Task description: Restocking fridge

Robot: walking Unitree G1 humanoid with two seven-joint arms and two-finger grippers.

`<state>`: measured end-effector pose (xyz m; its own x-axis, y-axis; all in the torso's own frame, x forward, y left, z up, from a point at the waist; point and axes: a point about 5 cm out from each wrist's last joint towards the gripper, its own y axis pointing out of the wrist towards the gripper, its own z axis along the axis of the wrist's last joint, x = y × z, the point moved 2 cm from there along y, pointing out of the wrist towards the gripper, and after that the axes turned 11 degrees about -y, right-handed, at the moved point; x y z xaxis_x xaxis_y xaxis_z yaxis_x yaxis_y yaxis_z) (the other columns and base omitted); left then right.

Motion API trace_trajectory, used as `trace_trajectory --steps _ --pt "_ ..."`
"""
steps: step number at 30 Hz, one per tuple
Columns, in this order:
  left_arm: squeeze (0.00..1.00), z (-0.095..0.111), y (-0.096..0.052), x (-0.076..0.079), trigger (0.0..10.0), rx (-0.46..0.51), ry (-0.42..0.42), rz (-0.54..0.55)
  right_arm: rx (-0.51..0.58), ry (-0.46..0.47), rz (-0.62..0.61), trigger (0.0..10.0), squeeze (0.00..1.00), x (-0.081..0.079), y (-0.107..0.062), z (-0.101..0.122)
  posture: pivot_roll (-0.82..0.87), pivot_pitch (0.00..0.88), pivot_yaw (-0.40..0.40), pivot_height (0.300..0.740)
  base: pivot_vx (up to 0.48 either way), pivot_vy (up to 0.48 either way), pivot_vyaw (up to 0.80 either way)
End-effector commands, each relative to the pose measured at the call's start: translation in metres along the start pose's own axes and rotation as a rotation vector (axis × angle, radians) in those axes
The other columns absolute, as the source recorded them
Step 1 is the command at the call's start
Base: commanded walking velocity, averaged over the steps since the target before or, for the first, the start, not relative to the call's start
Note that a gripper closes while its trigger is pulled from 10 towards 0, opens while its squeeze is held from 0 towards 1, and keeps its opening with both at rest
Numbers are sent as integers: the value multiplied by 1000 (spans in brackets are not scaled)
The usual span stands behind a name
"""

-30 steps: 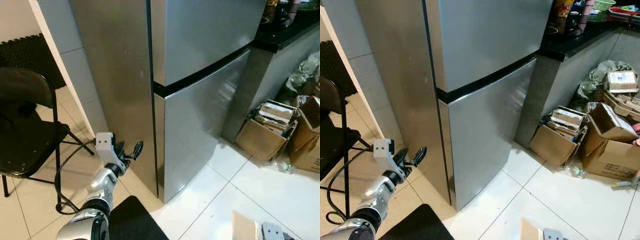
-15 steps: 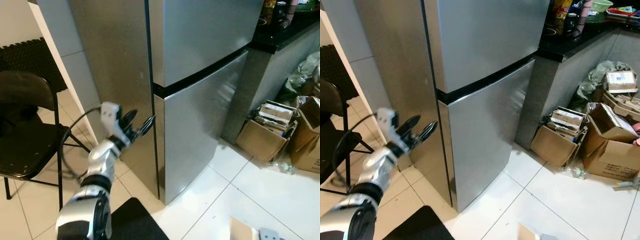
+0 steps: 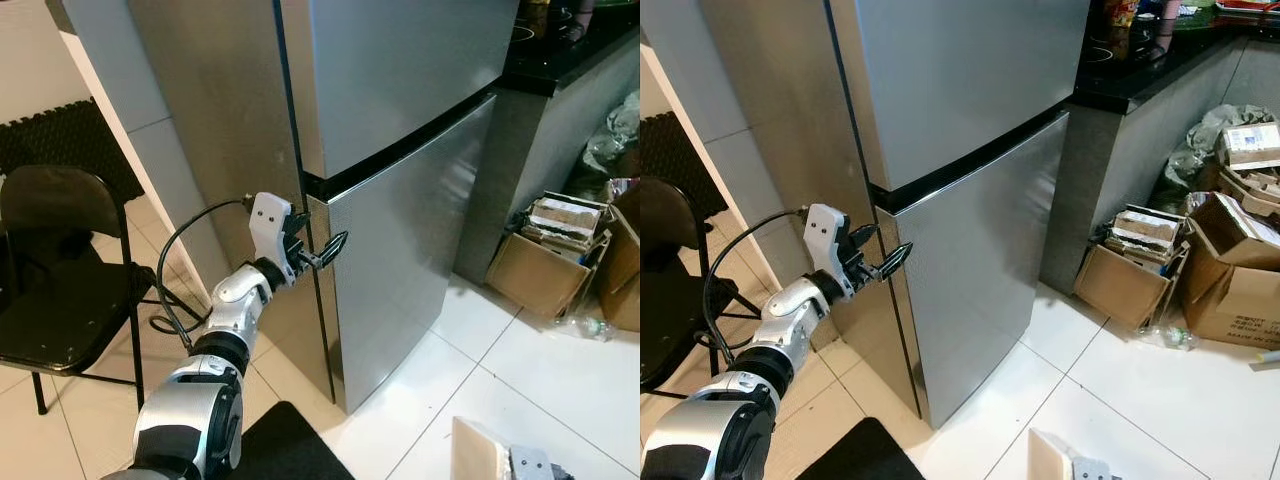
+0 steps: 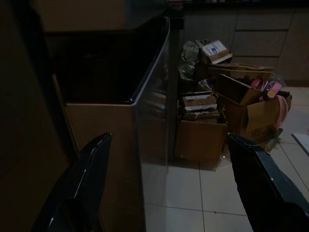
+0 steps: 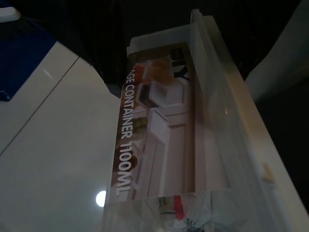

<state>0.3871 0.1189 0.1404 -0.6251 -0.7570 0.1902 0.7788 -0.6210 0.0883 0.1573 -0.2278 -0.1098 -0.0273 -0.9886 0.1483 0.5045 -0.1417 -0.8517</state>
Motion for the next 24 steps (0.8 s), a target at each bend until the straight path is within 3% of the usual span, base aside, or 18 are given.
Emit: trace_trajectory --steps 1,12,18,24 --pt "0 -2 1 0 10000 -2 -9 23 69 -30 0 10000 0 0 1 17 -60 0 75 740 0 0 0" --pt "0 1 -4 -16 10000 23 -64 155 117 -91 26 10000 0 -4 2 28 -89 8 58 740 0 0 0" --pt "0 2 -14 -28 10000 36 -96 192 105 -102 23 10000 0 0 0 19 -108 30 39 740 0 0 0" --pt "0 2 -18 -33 10000 8 -62 210 102 -123 25 10000 0 5 -1 12 -128 69 24 740 0 0 0"
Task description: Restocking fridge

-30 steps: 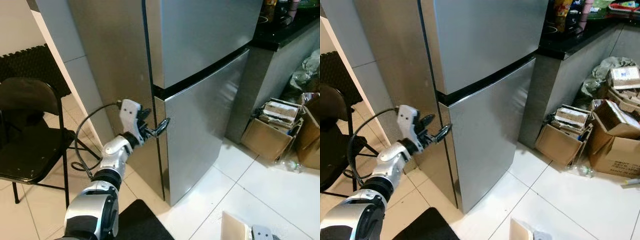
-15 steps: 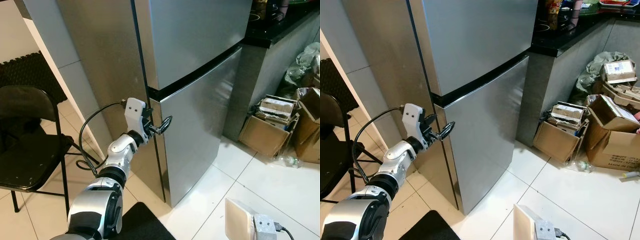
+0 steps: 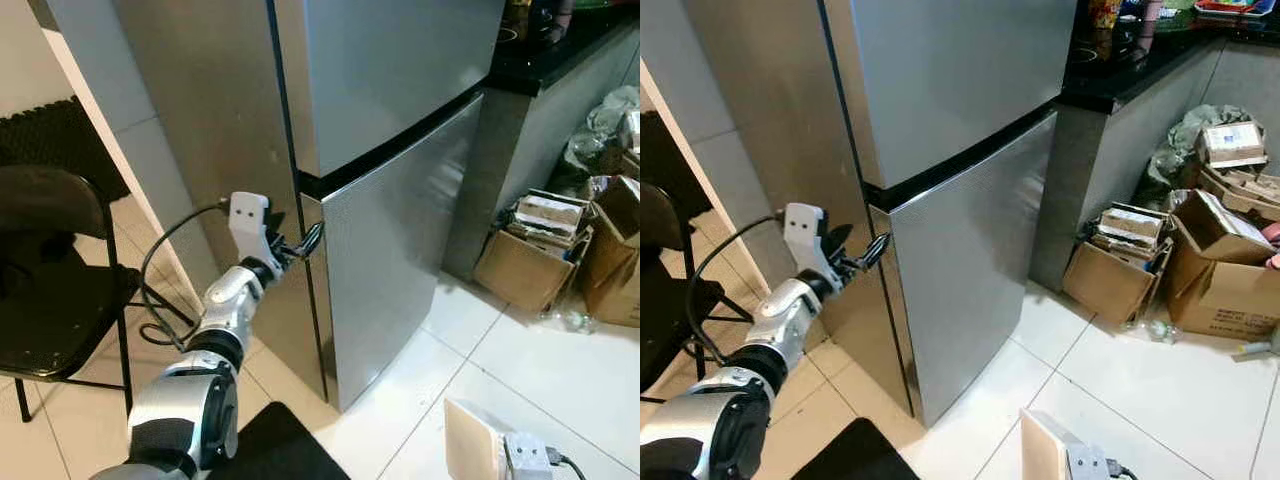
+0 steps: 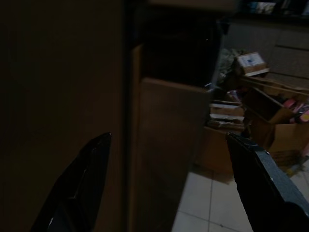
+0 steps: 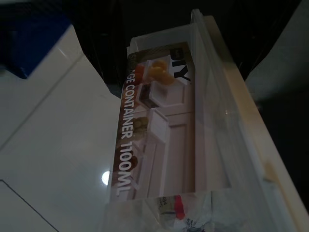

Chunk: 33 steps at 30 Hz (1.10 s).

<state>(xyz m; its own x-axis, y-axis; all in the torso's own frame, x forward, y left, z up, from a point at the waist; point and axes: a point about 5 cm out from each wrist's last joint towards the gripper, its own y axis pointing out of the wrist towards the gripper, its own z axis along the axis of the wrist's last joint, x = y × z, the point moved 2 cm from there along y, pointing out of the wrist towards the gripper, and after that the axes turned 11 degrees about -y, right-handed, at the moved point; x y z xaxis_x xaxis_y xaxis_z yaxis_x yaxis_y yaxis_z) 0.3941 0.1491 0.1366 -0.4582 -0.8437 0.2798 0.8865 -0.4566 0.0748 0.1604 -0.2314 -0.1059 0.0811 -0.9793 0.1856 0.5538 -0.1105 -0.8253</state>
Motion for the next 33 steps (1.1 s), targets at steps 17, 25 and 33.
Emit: trace_trajectory --steps 17,25,33 --pt "0 13 12 15 10000 -37 63 -137 48 -25 1 10000 0 5 -5 -6 -135 131 26 740 0 0 0" --pt "0 23 16 11 10000 -19 121 -76 38 -31 6 10000 0 3 -9 -17 -147 161 28 740 0 0 0" --pt "0 25 21 15 10000 -3 93 -61 50 -26 -4 10000 0 8 -11 -21 -171 184 29 740 0 0 0"
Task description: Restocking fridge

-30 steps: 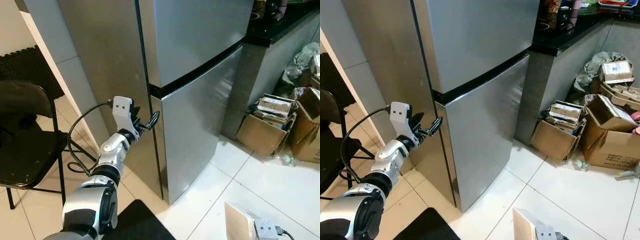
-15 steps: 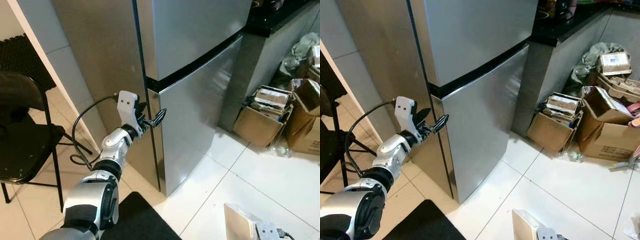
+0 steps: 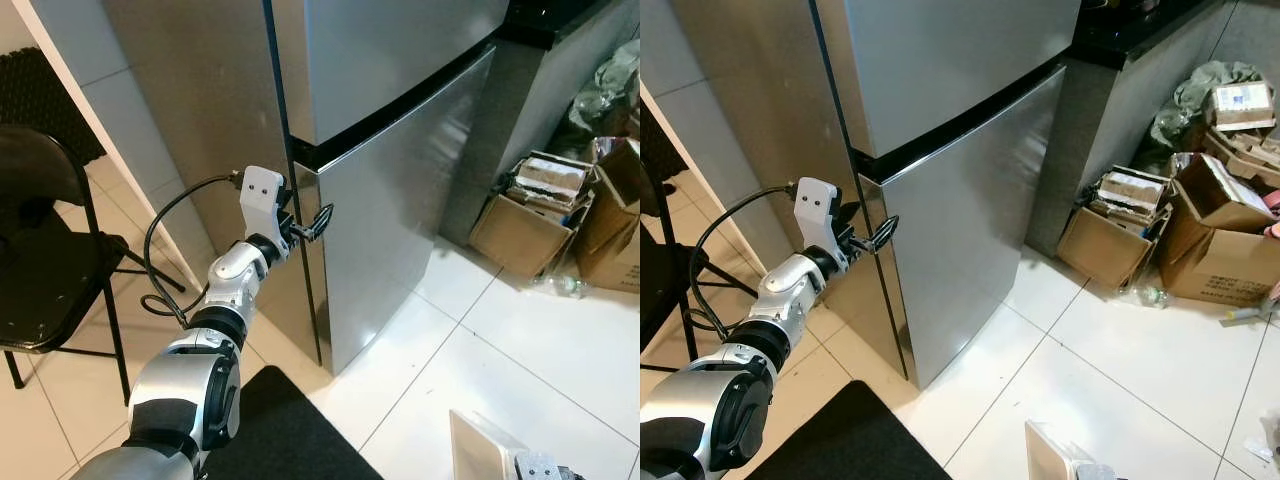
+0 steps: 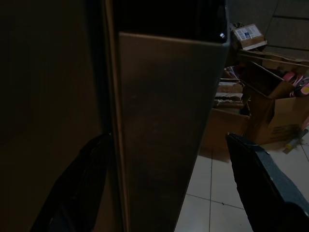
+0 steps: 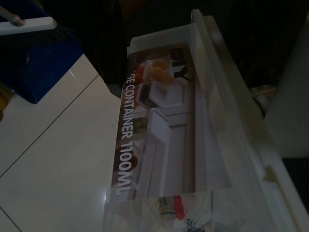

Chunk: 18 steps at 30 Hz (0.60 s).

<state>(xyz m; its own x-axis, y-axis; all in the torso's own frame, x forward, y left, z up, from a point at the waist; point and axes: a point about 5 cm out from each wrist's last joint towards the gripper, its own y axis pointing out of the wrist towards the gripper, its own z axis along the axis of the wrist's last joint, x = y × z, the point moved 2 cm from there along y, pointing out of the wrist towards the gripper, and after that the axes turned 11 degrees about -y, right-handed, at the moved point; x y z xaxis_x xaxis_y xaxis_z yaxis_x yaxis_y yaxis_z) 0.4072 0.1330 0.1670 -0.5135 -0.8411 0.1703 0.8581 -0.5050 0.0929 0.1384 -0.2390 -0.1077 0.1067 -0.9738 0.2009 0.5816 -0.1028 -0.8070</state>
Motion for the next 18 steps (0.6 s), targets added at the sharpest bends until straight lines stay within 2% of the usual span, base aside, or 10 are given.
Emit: trace_trajectory --steps 1,3,5,8,18 --pt "0 0 2 4 10000 -6 -22 -31 16 5 -8 10000 0 4 -2 -1 -173 184 30 740 0 0 0" --pt "0 1 7 14 10000 -2 -31 -90 18 7 -13 10000 0 5 -2 -1 -174 184 29 740 0 0 0" --pt "0 1 9 18 10000 -2 -33 -113 19 8 -15 10000 0 5 -2 -1 -174 184 29 740 0 0 0" --pt "0 4 16 34 10000 5 -56 -214 21 10 -18 10000 0 7 -3 -1 -178 183 30 740 0 0 0" --pt "0 4 22 58 10000 -14 -53 -376 25 11 -22 10000 0 8 -3 -1 -181 184 30 740 0 0 0"
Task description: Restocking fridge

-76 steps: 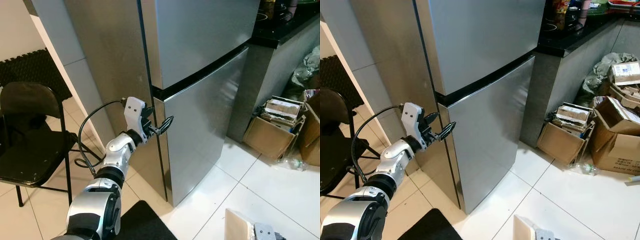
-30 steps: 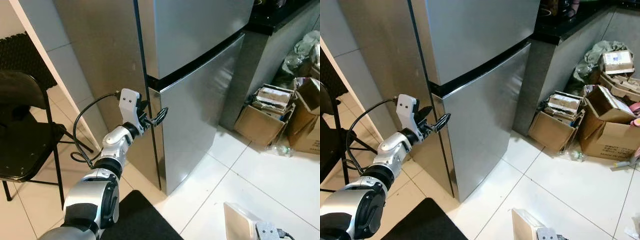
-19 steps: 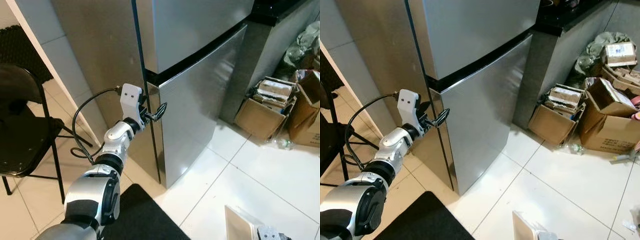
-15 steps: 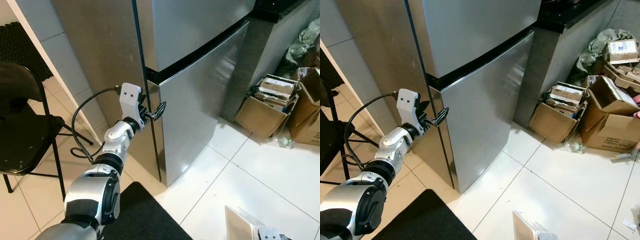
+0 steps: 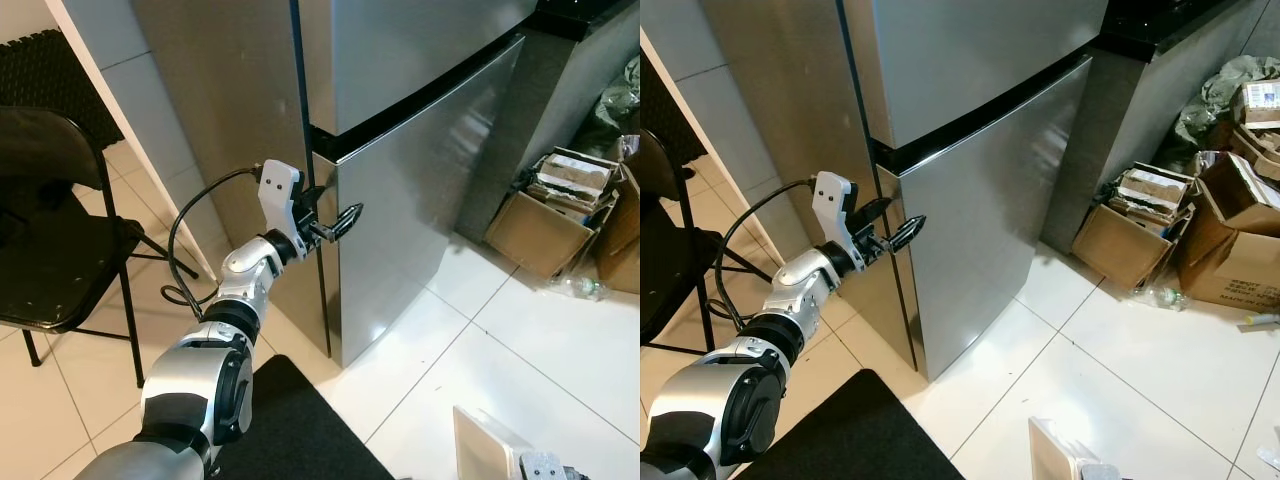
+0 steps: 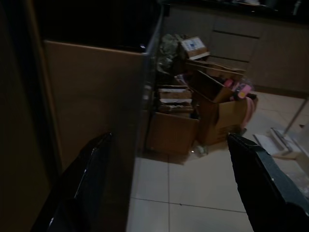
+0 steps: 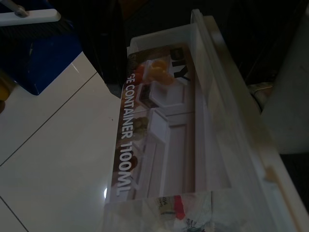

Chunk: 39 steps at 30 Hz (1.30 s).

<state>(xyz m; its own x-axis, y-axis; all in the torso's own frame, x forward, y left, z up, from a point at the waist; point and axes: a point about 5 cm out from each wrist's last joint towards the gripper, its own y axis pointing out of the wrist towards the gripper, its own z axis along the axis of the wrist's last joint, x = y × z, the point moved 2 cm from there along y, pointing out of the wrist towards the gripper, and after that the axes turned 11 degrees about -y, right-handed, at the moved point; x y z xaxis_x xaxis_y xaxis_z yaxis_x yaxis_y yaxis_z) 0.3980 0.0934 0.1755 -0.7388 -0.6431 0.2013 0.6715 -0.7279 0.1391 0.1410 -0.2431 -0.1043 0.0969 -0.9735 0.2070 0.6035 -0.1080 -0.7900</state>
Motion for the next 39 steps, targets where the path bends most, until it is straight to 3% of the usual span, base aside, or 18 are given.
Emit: trace_trajectory --steps 1,8,14,17,24,39 --pt "0 2 14 15 10000 -16 35 -74 0 7 -13 10000 0 4 -2 -4 -182 182 31 740 0 0 0" --pt "0 19 14 4 10000 29 76 18 8 7 -17 10000 0 6 -2 -1 -178 169 33 740 0 0 0" --pt "0 19 17 14 10000 29 41 -96 13 8 -17 10000 0 6 -1 1 -177 172 31 740 0 0 0" --pt "0 13 17 19 10000 1 76 -123 15 7 -14 10000 0 5 -1 2 -174 172 31 740 0 0 0" --pt "0 19 16 4 10000 11 146 43 12 10 -13 10000 0 3 -1 1 -174 170 34 740 0 0 0" --pt "0 40 14 -15 10000 58 110 214 8 6 -17 10000 0 4 -2 -3 -187 181 34 740 0 0 0"
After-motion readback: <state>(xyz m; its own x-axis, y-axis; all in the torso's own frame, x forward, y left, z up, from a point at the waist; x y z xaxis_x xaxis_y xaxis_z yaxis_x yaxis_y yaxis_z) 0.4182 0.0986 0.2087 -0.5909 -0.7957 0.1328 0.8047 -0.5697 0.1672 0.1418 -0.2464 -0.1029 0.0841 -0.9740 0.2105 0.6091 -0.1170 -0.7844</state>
